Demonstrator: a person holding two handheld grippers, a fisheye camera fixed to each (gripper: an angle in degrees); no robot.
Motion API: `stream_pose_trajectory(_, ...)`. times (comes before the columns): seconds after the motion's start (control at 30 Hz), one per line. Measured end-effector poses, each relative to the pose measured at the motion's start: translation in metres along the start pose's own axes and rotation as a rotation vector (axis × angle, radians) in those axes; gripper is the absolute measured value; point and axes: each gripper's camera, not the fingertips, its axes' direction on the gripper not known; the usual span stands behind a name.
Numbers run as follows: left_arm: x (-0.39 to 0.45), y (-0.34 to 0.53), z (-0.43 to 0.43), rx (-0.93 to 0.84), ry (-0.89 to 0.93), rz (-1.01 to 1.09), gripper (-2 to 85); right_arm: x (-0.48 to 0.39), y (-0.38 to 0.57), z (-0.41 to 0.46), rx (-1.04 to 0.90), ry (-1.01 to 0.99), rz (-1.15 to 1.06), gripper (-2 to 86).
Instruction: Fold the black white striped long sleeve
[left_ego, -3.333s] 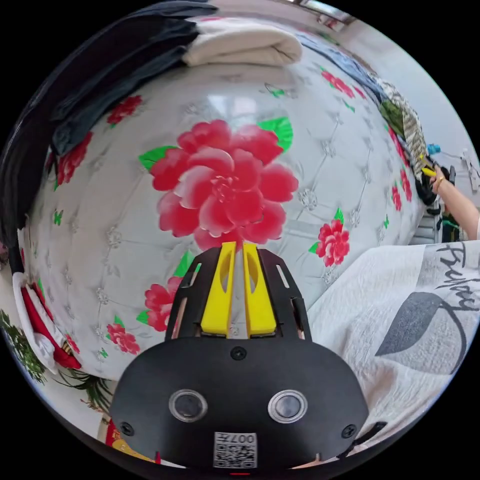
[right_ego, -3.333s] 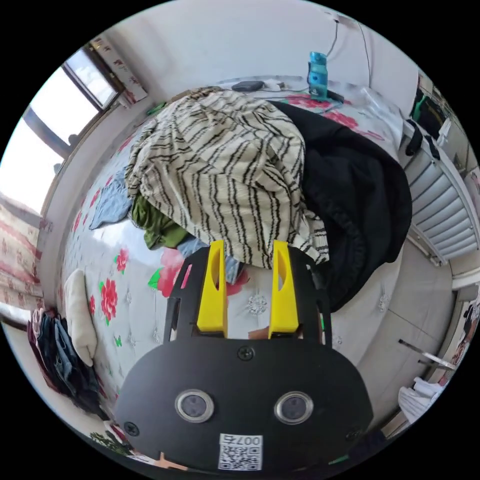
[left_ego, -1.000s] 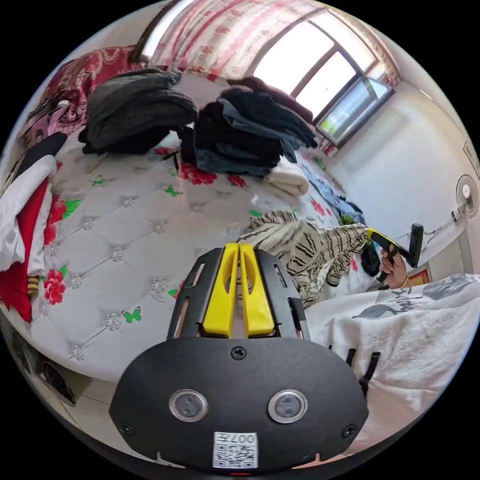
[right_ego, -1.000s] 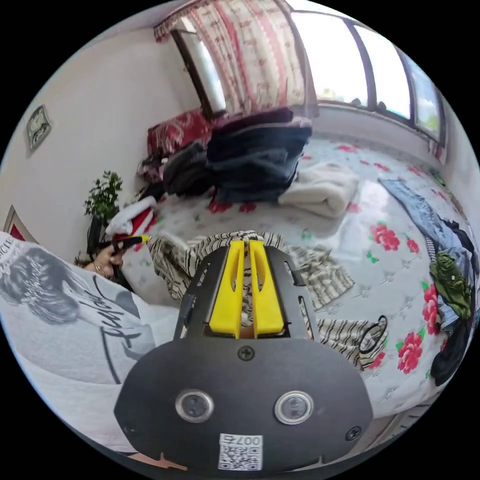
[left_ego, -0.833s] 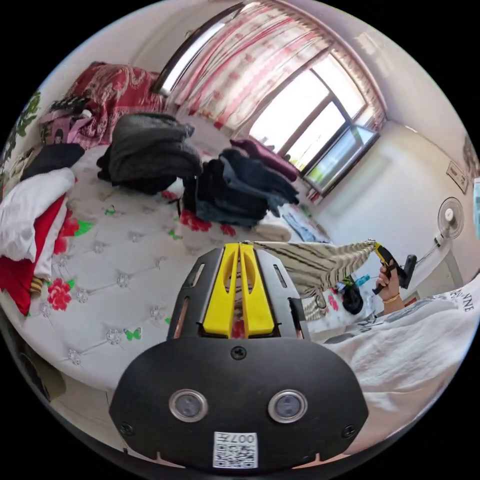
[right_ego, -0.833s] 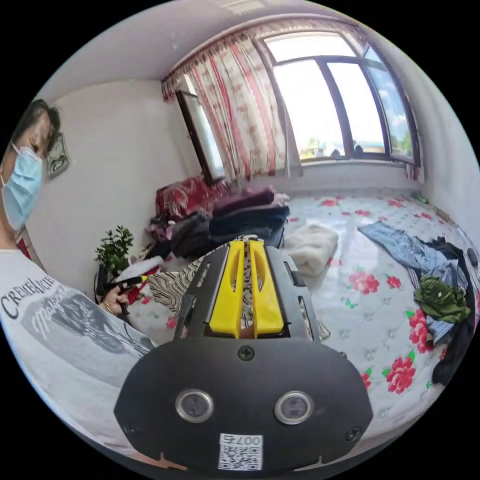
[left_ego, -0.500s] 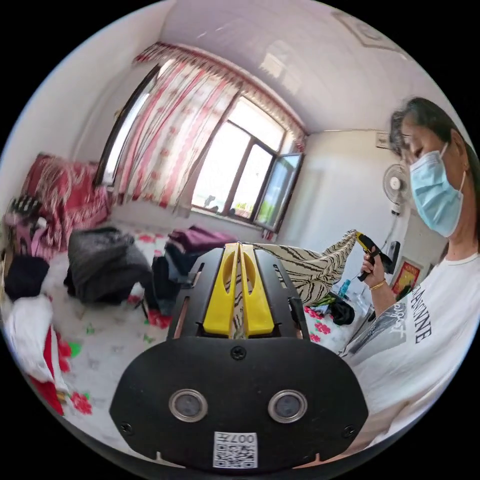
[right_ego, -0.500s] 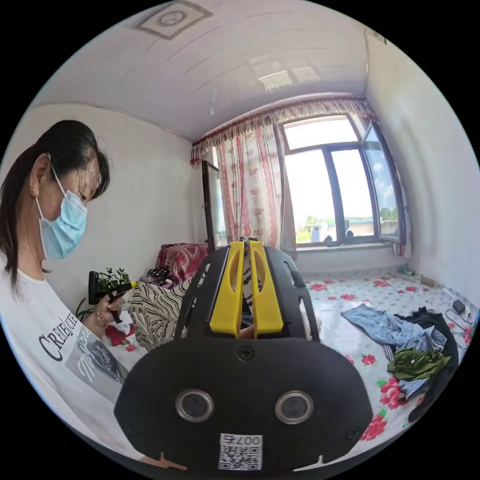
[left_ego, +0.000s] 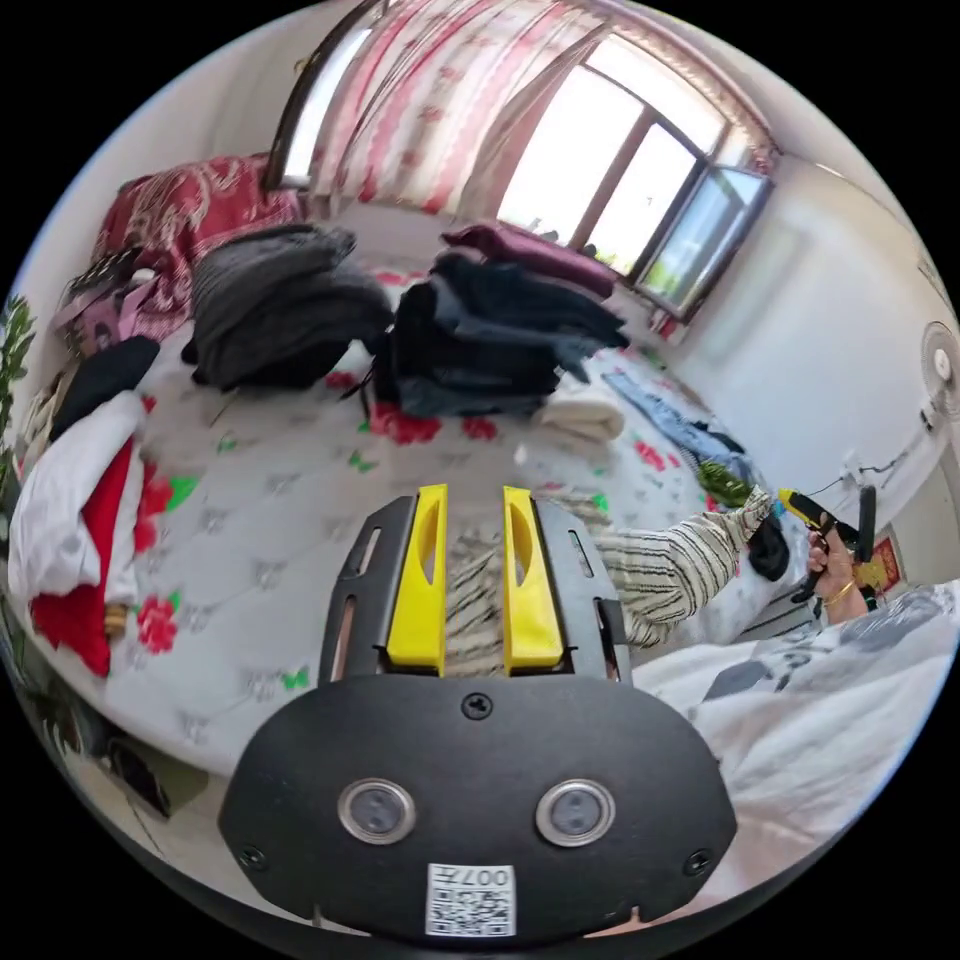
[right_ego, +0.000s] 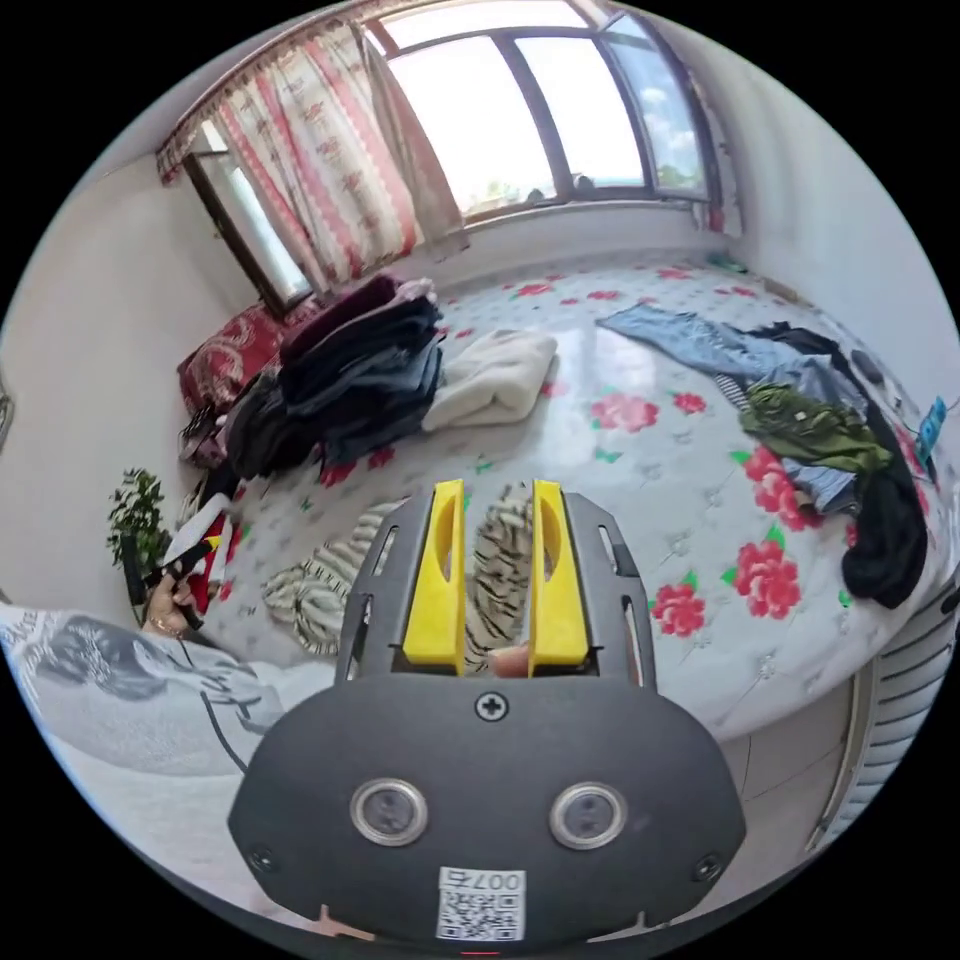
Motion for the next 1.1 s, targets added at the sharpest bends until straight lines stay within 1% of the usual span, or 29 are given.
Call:
stream_pose_trajectory(0.03, -0.007, 0.016, 0.011, -0.066, -0.049, -0.004, 8.3, -0.007, 0.006, 0.024, -0.052, -0.039, -0.04, 6.5)
stream_pose_trajectory(0.13, -0.015, 0.041, 0.036, -0.201, -0.117, 0.023, 8.5, -0.03, 0.011, 0.081, -0.191, -0.131, -0.153, 7.0)
stream_pose_trajectory(0.2, -0.013, 0.044, 0.05, -0.239, -0.123, 0.053, 8.8, -0.047, 0.01, 0.109, -0.241, -0.183, -0.231, 7.3)
stream_pose_trajectory(0.27, -0.005, 0.041, 0.067, -0.254, -0.117, 0.095, 9.2, -0.071, 0.009, 0.149, -0.354, -0.267, -0.345, 7.8)
stream_pose_trajectory(0.33, 0.009, 0.03, 0.098, -0.28, -0.128, 0.164, 9.8, -0.087, 0.013, 0.18, -0.452, -0.293, -0.41, 8.2)
stream_pose_trajectory(0.4, 0.019, 0.019, 0.122, -0.289, -0.156, 0.201, 9.6, -0.1, 0.021, 0.207, -0.527, -0.283, -0.463, 8.5)
stream_pose_trajectory(0.47, 0.022, 0.007, 0.149, -0.308, -0.164, 0.188, 8.5, -0.111, 0.034, 0.237, -0.6, -0.241, -0.525, 8.2)
stream_pose_trajectory(0.57, 0.013, -0.004, 0.195, -0.407, -0.13, 0.121, 5.1, -0.11, 0.047, 0.266, -0.693, -0.196, -0.53, 6.5)
stream_pose_trajectory(0.63, 0.015, -0.004, 0.21, -0.441, -0.107, 0.137, 0.4, -0.104, 0.045, 0.265, -0.67, -0.158, -0.512, 4.1)
stream_pose_trajectory(0.73, 0.025, -0.007, 0.199, -0.417, -0.1, 0.175, -0.6, -0.09, 0.027, 0.237, -0.564, -0.143, -0.466, 1.4)
stream_pose_trajectory(0.8, 0.029, -0.01, 0.181, -0.377, -0.101, 0.154, -0.7, -0.078, 0.012, 0.212, -0.482, -0.138, -0.429, 0.8)
stream_pose_trajectory(0.87, 0.033, -0.012, 0.154, -0.292, -0.088, 0.129, -0.5, -0.062, -0.008, 0.175, -0.366, -0.158, -0.364, 0.3)
stream_pose_trajectory(0.93, 0.044, -0.007, 0.123, -0.185, -0.077, 0.136, 0.3, -0.051, -0.018, 0.152, -0.297, -0.201, -0.312, 0.1)
stream_pose_trajectory(1.0, 0.056, 0.002, 0.113, -0.149, -0.088, 0.188, 2.7, -0.042, -0.023, 0.136, -0.249, -0.231, -0.261, 0.0)
stream_pose_trajectory(1.07, 0.068, 0.012, 0.117, -0.167, -0.11, 0.255, 5.6, -0.035, -0.02, 0.129, -0.241, -0.253, -0.227, 0.0)
stream_pose_trajectory(1.1, 0.075, 0.017, 0.123, -0.204, -0.132, 0.288, 6.2, -0.035, -0.019, 0.129, -0.25, -0.255, -0.224, 0.0)
